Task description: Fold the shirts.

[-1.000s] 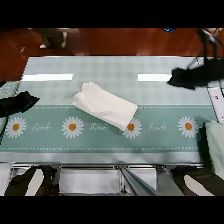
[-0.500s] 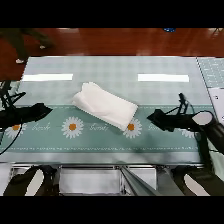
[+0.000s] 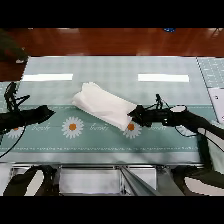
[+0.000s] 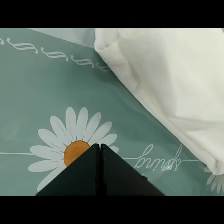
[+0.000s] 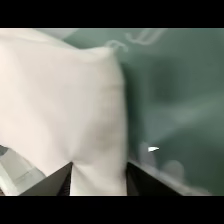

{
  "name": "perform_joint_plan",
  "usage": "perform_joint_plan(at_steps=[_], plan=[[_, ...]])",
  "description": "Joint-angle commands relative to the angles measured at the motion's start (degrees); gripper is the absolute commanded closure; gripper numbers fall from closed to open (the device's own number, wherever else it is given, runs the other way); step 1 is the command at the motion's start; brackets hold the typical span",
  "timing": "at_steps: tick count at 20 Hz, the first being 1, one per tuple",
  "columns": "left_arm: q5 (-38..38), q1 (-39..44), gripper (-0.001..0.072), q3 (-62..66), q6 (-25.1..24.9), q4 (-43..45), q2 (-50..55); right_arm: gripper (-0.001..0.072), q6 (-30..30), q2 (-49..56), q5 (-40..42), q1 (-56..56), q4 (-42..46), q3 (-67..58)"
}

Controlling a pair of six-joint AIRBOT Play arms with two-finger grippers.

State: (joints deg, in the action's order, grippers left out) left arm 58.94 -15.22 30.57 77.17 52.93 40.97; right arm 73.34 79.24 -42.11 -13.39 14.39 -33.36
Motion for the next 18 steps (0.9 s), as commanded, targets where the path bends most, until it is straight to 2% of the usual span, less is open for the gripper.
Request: perform_joint_plan(at_steps=[1,2,3,5,6,7,15,18], plan=[[-0.4,0.0,0.0681,-0.1,0.0,-0.1,0.0,0.0304,-1.6,6.0,-0.2,-3.0,-1.9,-5.7],[-0.5,0.0,0.0681,-0.1,0.0,-0.4,0.1,0.0320,-1.4,7.1,-0.6,-3.7,-1.9,-7.4],[-0.5,0.0,0.0681,-0.1,0.0,-0.7,0.1,0.0407,-1.4,7.7,-1.2,-4.4,-1.8,-9.4],[-0.4,0.0,0.0681,-0.1,0.0,-1.1,0.1,0.0686,-4.7,7.6,-2.1,-5.5,-1.6,-13.7],[-0.4,0.0,0.0681,-0.1,0.0,-1.1,0.1,0.0685,-6.1,7.6,-4.2,-5.7,0.4,-16.9],[-0.5,0.0,0.0681,-0.1,0.0,-1.1,0.1,0.0685,-4.2,7.6,-6.9,-5.7,4.4,-20.7],[-0.5,0.0,0.0681,-0.1,-1.3,-1.0,0.4,0.0685,21.1,7.6,-22.4,-5.2,40.0,-66.1],[-0.4,0.0,0.0681,-0.1,-1.6,-1.0,0.3,0.0685,23.7,7.4,-30.1,-1.3,43.4,-77.4]])
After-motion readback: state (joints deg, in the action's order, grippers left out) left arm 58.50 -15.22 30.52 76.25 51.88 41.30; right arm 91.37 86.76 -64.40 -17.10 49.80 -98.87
